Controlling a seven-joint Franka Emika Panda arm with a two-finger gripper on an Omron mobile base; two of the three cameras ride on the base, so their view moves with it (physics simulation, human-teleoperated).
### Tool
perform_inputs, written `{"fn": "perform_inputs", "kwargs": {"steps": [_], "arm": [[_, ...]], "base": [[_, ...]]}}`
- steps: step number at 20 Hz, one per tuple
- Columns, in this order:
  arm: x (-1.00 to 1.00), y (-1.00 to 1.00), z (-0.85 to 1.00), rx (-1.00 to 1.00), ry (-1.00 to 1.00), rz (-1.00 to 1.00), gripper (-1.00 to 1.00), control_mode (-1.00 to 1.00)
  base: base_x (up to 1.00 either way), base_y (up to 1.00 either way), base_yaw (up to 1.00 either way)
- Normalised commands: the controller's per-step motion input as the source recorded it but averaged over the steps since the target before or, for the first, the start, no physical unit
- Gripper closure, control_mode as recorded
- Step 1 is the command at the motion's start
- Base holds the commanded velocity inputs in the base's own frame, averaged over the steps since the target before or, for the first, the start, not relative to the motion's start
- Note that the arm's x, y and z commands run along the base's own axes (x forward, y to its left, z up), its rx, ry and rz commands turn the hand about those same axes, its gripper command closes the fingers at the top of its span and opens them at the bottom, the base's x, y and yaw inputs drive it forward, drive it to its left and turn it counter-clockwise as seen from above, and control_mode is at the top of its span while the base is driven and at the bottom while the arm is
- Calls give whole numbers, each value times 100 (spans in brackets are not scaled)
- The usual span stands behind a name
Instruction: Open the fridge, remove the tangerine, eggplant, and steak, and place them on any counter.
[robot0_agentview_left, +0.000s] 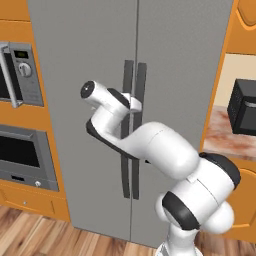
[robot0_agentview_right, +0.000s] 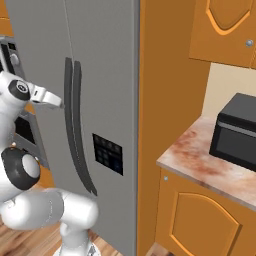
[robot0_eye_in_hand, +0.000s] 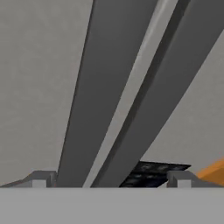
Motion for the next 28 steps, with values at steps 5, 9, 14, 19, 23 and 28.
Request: {"fn": "perform_inputs", "kwargs": {"steps": [5, 9, 14, 19, 23, 28], "arm": [[7, -19, -7, -14, -10, -17, -100, -100], [0, -33, -11, -14, -12, -14, -100, -100], [4, -26, -5, -7, -12, -8, -100, -100], [21, 0, 0, 0, -11, 0, -100, -100], [-14, 27, 0, 0, -11, 4, -100, -100], [-19, 6, -1, 0, -25, 4, -100, -100]], "base": [[0, 0, 0], [0, 0, 0], [0, 0, 0], [0, 0, 0], [0, 0, 0], [0, 0, 0]]}}
